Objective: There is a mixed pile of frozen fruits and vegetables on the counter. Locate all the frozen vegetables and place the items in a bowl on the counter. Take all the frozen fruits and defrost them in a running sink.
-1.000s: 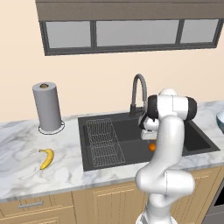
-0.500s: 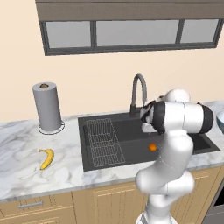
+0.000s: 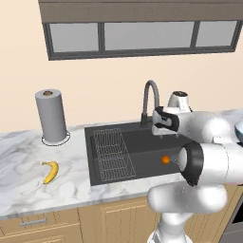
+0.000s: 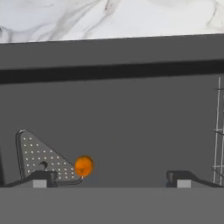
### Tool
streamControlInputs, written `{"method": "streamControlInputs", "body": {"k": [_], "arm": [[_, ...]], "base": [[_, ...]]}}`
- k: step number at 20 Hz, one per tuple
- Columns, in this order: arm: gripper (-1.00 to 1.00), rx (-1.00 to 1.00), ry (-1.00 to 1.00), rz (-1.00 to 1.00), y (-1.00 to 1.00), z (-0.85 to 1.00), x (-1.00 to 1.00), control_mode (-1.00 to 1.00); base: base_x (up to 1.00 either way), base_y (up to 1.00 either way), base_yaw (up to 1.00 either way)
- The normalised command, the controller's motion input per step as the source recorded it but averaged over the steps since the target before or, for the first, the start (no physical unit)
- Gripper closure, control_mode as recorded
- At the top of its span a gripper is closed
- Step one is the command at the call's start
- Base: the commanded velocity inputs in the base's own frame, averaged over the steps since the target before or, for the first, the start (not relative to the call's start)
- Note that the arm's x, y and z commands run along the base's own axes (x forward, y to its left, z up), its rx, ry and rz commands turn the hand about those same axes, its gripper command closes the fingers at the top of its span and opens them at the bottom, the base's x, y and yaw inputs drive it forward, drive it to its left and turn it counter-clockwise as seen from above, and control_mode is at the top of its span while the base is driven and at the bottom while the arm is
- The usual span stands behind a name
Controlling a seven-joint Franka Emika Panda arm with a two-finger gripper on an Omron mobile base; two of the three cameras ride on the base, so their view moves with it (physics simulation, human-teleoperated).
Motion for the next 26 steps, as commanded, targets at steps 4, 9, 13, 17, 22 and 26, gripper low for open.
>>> {"method": "streamControlInputs", "body": {"k": [4, 9, 13, 17, 22, 26], "arm": [[-1.0, 0.07, -0.11, 0.0, 0.64, 0.52, -0.52, -1.0], [-1.0, 0.02, 0.0, 0.03, 0.95, 0.36, -0.38, -1.0], [-1.0, -0.01, 0.0, 0.18, 0.96, 0.14, -0.09, -1.0], [-1.0, -0.05, 0.01, 0.22, 0.91, 0.05, 0.0, -1.0], [-1.0, -0.06, 0.07, 0.2, 0.92, 0.0, 0.03, -1.0], [-1.0, -0.09, 0.15, 0.1, 0.98, 0.0, 0.14, -1.0]], "base": [[0.0, 0.0, 0.0], [0.0, 0.0, 0.0], [0.0, 0.0, 0.0], [0.0, 0.0, 0.0], [0.0, 0.0, 0.0], [0.0, 0.0, 0.0]]}}
